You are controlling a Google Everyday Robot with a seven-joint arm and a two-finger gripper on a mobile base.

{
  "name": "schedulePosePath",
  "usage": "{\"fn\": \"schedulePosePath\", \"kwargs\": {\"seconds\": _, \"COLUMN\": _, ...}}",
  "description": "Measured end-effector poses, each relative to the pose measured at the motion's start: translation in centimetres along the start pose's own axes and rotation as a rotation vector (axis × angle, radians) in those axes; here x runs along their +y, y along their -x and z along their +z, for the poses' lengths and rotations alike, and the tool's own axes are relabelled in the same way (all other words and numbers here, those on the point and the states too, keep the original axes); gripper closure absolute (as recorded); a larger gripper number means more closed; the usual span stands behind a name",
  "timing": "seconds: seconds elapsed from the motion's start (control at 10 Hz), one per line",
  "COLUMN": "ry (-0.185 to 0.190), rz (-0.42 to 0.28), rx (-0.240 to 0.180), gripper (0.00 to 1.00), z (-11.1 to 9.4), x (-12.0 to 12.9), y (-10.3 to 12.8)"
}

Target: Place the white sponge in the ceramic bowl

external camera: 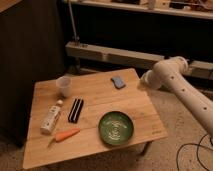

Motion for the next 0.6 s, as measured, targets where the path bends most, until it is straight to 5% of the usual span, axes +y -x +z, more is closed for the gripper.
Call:
{"fn": "schedulePosePath", "kwargs": {"seconds": 0.2, "ry": -0.064, "rz": -0.032, "rx": -0.070, "gripper": 0.81, "z": 0.4, "x": 0.1, "y": -1.8}}
{"fn": "schedulePosePath", "kwargs": {"seconds": 0.4, "ry": -0.097, "rz": -0.048, "rx": -0.095, "gripper": 0.81, "z": 0.5, "x": 0.3, "y": -2.5}}
{"fn": "schedulePosePath", "kwargs": {"seconds": 0.6, "ry": -0.036, "rz": -0.040, "rx": -0.049, "gripper": 0.81, "z": 0.7, "x": 0.5, "y": -2.2}}
